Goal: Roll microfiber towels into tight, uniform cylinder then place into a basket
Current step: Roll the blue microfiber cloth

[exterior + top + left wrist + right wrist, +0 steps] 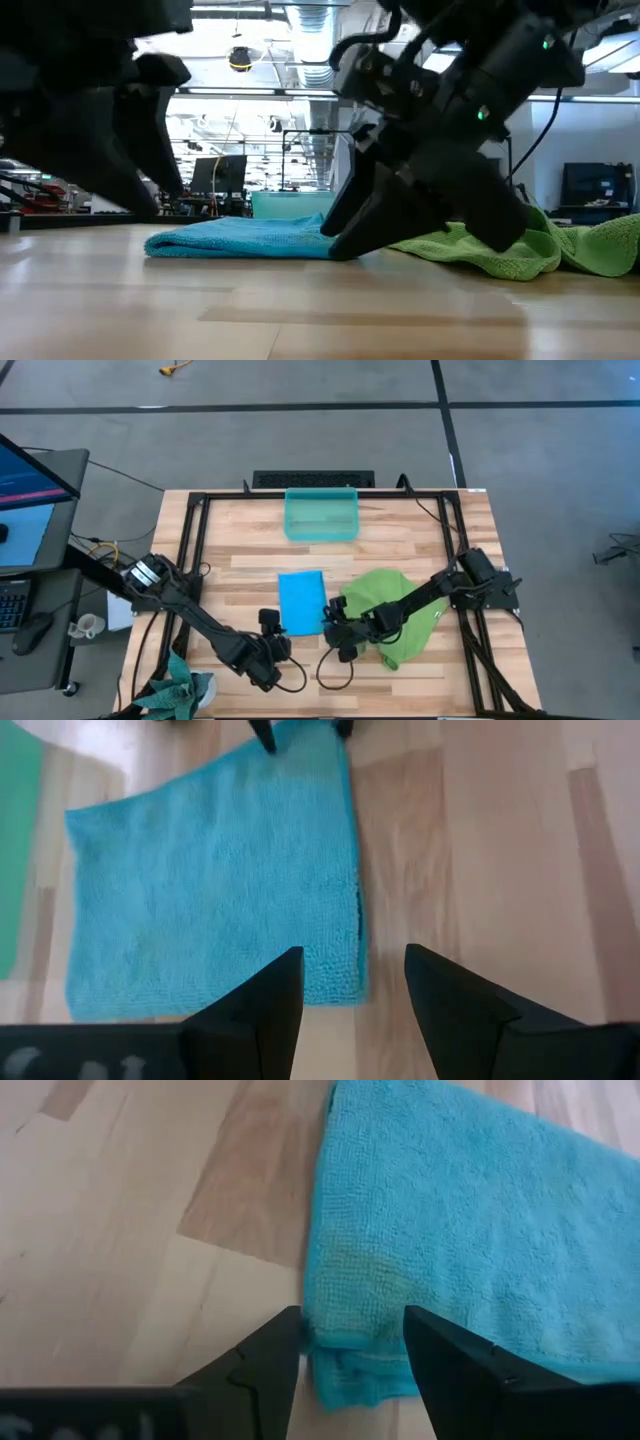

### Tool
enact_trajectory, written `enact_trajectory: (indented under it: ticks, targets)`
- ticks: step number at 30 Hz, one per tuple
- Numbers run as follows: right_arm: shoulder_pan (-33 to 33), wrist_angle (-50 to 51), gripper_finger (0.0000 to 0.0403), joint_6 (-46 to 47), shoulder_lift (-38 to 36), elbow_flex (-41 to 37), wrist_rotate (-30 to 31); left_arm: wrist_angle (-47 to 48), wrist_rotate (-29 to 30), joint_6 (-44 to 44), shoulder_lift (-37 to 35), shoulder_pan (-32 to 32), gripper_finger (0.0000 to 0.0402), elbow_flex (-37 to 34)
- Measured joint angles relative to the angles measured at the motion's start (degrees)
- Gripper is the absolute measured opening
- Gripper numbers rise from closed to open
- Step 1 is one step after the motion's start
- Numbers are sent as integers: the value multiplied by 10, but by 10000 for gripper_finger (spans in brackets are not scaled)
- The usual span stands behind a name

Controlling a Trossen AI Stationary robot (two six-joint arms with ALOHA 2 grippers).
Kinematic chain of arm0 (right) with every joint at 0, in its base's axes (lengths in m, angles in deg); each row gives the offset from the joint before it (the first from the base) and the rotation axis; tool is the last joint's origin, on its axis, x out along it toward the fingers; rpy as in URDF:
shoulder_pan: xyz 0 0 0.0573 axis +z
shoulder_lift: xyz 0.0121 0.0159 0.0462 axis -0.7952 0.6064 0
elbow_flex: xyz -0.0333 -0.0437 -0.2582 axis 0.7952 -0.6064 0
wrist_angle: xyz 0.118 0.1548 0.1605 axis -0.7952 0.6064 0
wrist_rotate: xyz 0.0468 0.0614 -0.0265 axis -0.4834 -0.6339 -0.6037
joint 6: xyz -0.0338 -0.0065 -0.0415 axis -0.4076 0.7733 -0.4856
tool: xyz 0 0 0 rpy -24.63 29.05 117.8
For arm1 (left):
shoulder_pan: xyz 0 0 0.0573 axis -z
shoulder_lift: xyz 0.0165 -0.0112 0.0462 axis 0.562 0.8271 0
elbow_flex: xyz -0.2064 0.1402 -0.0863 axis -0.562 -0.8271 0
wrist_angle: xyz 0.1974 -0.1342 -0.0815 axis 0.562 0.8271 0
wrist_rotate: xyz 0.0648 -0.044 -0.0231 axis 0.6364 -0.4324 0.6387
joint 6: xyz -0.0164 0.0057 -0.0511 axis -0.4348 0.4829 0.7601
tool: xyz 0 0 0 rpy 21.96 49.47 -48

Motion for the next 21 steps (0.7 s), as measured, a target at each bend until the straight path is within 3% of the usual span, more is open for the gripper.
enact_trajectory:
  ticks: [7, 21]
  targets:
    - [-6, 4, 206, 9, 1, 0, -11, -2, 7, -16, 50, -9, 169, 2]
    - [-25, 9, 205, 45, 0, 0, -58, 30, 14, -8, 53, -38, 169, 1]
